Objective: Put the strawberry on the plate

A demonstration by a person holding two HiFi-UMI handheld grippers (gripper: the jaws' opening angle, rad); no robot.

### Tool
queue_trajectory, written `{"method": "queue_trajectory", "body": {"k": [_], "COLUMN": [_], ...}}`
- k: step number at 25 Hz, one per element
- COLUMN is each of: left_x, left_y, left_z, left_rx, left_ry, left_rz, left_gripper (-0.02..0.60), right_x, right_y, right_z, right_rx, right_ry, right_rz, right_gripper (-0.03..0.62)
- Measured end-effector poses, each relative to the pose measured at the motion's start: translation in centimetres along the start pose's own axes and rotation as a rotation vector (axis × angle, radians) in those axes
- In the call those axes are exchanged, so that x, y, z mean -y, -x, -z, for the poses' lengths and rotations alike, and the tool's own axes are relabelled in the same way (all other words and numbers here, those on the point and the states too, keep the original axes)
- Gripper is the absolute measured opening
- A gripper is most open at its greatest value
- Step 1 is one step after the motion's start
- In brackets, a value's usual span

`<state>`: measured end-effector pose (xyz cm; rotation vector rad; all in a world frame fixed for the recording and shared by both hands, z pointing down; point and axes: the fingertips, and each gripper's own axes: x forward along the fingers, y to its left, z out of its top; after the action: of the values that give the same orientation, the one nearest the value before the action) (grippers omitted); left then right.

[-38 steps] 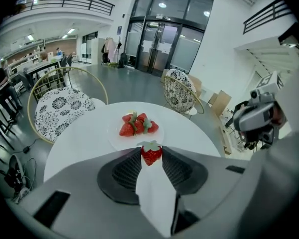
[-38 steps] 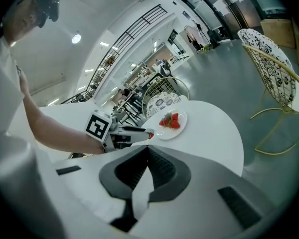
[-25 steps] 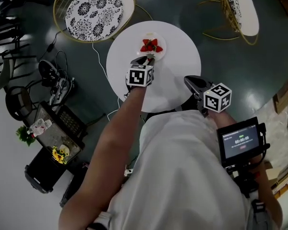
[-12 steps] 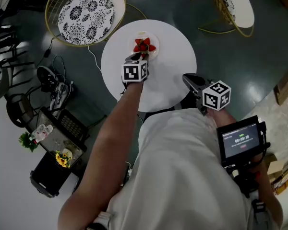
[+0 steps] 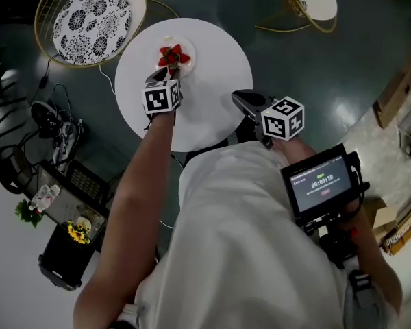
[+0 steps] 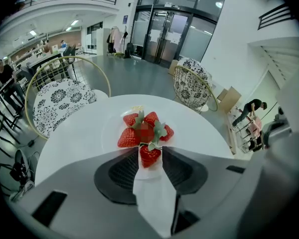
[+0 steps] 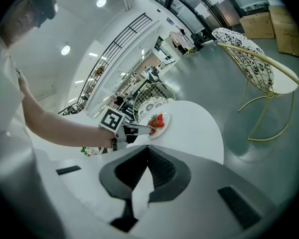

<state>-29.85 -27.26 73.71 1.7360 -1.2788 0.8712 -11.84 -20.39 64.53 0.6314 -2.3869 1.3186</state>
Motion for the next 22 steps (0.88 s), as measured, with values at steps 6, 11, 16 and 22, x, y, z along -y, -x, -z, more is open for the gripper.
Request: {"method": "queue_trajectory", "body": {"k": [6,11,16,22], "left_x": [0.0,0.9,4.6,7.1], "left_y": [1.1,2.6,6.2,9.2], "left_z": [0.1,1.0,-0.9,-1.0], "left_rx": [0.034,0.055,0.093,0.166], "left_ry": [0.006,0.027,0.049,0.095], "left_rz": [-0.010,-0.009,-0.018,-0.054], "left_gripper": [0.132,0.132,0.131,0.129], "right_x": [0.1,-0.2,-1.1,-1.5], "right_y": [0.2,0.8,4.5,5.8], "right_z": [0.1,0.6,-1.9,-3.0], "right_rx": [0.000,-0.005,-0.001,0.004], "right_ry": [0.014,0.022,0.044,0.083], "right_rz": [-0.015,-0.033,-0.064,-0.114], "right_gripper": [0.008,0.008,0.008,0.008]}}
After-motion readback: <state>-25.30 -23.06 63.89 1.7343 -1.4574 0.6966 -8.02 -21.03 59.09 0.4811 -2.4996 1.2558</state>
